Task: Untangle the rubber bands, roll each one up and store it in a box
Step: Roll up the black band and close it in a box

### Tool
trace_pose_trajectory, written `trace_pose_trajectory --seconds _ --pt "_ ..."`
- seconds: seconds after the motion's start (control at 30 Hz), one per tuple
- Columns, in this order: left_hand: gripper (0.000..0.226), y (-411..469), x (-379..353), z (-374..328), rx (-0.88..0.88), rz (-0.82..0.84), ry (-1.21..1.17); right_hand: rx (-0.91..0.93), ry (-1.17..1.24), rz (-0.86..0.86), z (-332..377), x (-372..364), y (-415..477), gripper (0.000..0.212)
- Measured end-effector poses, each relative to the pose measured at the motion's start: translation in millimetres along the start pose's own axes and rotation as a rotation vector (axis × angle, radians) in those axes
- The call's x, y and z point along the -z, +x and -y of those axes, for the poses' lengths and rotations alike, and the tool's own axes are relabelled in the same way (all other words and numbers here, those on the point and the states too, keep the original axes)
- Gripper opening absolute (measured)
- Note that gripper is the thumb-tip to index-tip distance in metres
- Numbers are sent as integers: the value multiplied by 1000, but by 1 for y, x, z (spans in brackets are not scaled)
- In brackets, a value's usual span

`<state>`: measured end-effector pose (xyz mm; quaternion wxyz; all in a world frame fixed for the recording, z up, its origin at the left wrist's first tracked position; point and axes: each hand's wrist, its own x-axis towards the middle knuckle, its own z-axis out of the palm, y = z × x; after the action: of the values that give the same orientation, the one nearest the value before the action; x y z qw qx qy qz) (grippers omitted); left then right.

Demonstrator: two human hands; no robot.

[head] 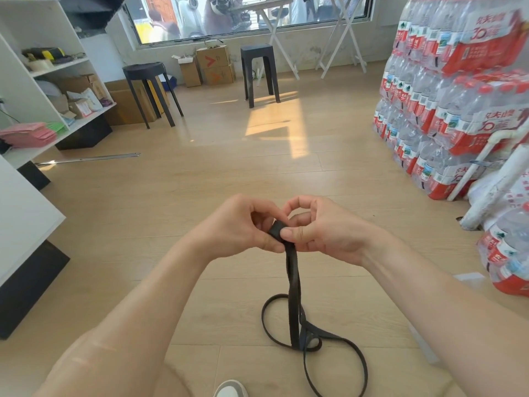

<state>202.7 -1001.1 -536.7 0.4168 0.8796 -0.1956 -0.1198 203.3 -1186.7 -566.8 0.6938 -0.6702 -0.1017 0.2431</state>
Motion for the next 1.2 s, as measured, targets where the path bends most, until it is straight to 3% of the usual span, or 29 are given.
trace_pose_trajectory --seconds 0.2,0.5,0.67,0.8,0.97,1.13,1.2 --pt "31 -2 6 1 -69 72 -108 9 97 168 -2 3 0 37" --pt "32 -4 -2 -7 -105 43 127 34 -6 168 -5 5 -1 41" --pt "40 -6 10 -8 -137 82 -40 111 113 168 0 8 0 39" --pt "36 -6 6 -9 -173 -16 -179 147 223 239 0 10 0 54" --pt "23 -9 4 -14 -206 -17 -110 21 283 333 -2 7 -5 59" --pt "22 -9 4 -17 -236 29 179 -117 65 385 1 6 -12 18" --pt "21 -8 6 -15 -240 9 273 -131 4 342 2 6 -13 14"
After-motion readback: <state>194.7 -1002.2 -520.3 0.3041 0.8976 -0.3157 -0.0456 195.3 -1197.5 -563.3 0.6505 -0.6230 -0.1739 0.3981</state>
